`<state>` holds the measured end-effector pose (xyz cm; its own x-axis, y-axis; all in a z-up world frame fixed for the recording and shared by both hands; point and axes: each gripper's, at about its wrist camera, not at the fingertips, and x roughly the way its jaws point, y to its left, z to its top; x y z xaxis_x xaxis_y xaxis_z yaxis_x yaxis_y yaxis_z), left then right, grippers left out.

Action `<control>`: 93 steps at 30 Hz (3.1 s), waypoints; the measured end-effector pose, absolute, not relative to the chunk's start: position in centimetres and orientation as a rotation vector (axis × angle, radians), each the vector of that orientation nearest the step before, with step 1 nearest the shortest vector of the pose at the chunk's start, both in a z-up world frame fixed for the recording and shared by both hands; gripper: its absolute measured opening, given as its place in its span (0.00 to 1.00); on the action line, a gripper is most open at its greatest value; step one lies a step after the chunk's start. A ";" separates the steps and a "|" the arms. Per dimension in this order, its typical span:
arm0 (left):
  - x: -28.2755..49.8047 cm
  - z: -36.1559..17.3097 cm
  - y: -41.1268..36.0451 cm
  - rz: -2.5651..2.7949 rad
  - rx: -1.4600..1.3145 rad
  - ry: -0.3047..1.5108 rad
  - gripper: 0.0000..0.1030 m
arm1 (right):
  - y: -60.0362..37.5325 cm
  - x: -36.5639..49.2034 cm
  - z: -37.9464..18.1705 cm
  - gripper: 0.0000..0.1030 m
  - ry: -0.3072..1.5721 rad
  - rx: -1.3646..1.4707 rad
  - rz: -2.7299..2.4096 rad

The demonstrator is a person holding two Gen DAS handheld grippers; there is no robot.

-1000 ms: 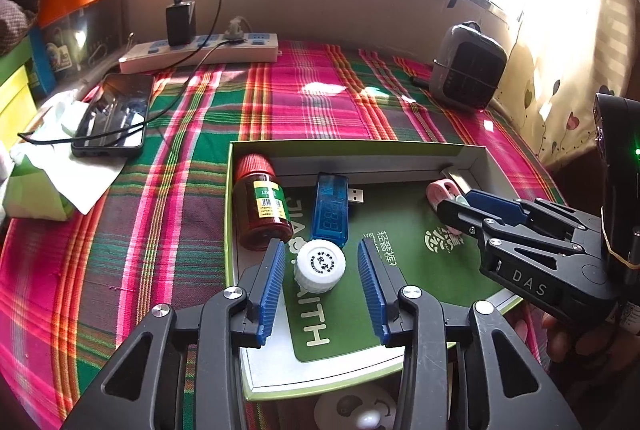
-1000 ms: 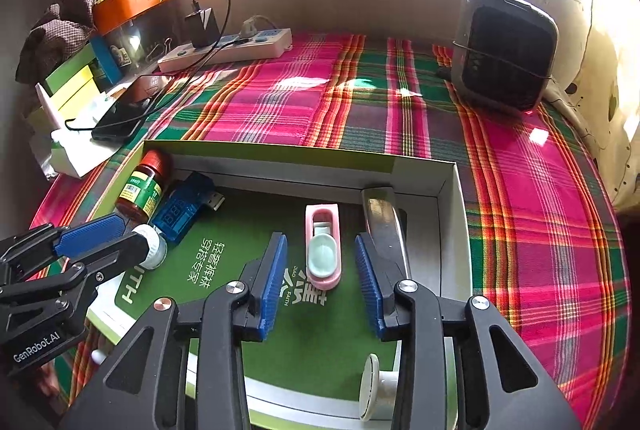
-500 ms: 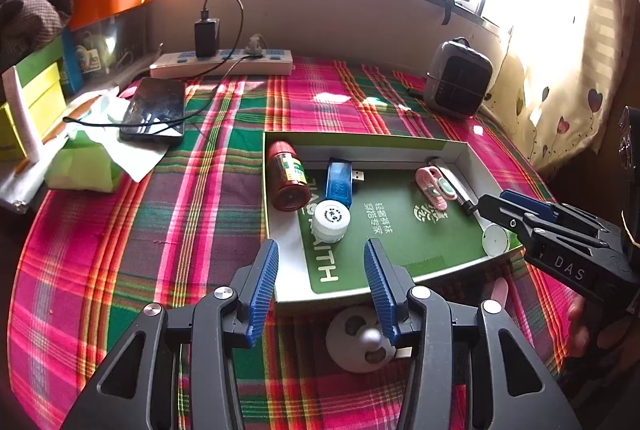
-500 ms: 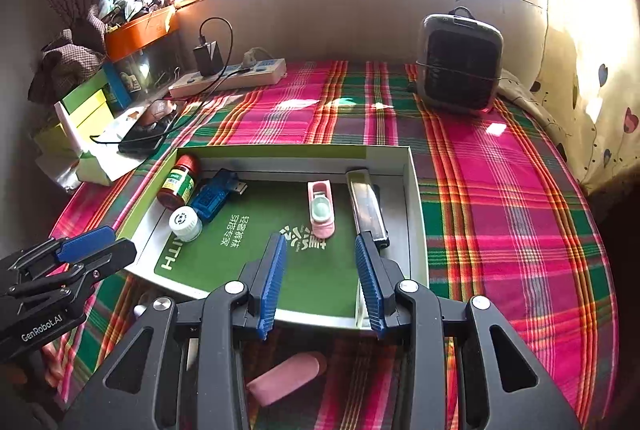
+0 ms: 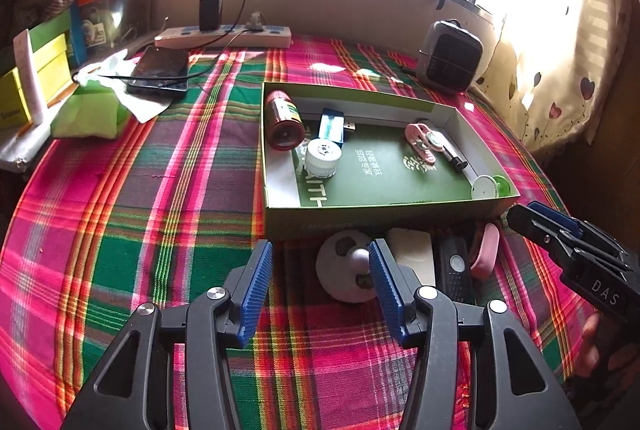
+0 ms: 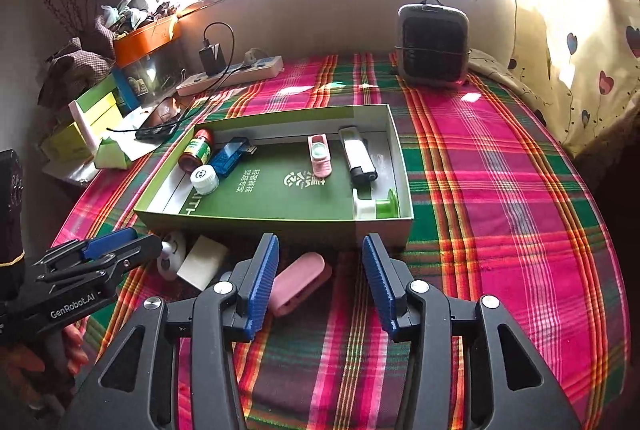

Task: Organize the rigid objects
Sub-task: 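Withdraw both tools from the box toward the remaining items on the bedspread, then grasp the pink bar with the right tool while the left tool grasps the white grey-knobbed gadget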

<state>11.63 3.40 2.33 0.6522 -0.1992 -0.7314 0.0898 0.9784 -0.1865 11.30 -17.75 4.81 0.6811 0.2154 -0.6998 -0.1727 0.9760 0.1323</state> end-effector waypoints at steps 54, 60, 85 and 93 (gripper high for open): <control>11.5 1.1 6.8 -0.073 -0.240 0.854 0.35 | -17.0 10.6 3.1 0.45 0.843 0.053 0.226; 11.7 0.8 6.7 -0.091 -0.242 0.868 0.35 | -16.2 11.1 2.6 0.45 0.864 0.046 0.229; 11.7 0.7 6.8 -0.099 -0.235 0.863 0.36 | -15.4 11.5 1.7 0.48 0.907 -0.040 0.164; 11.7 0.6 6.8 -0.101 -0.239 0.863 0.36 | -15.8 12.3 1.1 0.48 0.916 -0.039 0.159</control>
<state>11.71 6.80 0.64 0.6476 -0.1840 -0.7394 -0.0085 0.9686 -0.2484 12.29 -15.81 1.12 0.5984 0.1204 -0.7921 -0.1539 0.9875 0.0338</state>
